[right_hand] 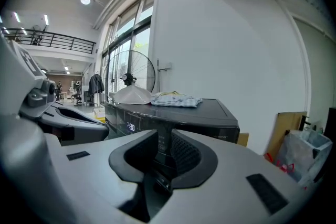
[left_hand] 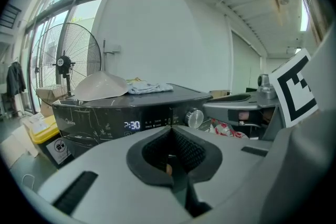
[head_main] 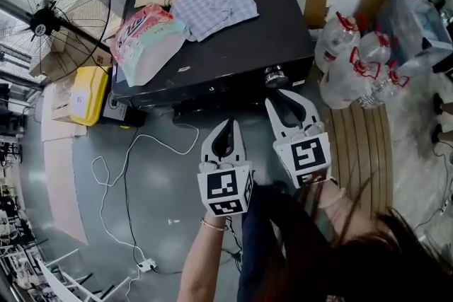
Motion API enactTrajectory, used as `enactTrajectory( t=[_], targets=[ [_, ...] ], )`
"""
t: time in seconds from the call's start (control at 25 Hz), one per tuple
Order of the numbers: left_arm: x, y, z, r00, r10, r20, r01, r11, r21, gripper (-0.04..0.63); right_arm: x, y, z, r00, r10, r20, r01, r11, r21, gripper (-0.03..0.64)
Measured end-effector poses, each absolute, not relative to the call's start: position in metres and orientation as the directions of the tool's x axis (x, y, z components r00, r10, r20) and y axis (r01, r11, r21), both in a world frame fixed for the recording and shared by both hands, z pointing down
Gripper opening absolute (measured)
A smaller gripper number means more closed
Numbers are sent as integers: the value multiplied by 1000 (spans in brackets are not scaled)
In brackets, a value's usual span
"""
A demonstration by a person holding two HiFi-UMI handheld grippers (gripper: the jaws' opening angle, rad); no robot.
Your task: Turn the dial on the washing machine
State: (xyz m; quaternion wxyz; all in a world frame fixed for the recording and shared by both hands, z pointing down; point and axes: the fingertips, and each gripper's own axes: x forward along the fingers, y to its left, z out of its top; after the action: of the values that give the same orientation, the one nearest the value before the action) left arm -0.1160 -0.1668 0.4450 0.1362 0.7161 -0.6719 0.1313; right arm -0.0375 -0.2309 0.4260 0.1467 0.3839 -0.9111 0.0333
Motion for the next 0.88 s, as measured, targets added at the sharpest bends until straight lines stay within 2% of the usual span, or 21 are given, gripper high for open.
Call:
enactTrajectory(
  t=[0.88],
  targets=[
    [-127, -125, 393, 56, -928, 368, -998, -43, 45, 14, -29, -187, 375, -644, -703, 300, -732, 680, 23, 41]
  ],
)
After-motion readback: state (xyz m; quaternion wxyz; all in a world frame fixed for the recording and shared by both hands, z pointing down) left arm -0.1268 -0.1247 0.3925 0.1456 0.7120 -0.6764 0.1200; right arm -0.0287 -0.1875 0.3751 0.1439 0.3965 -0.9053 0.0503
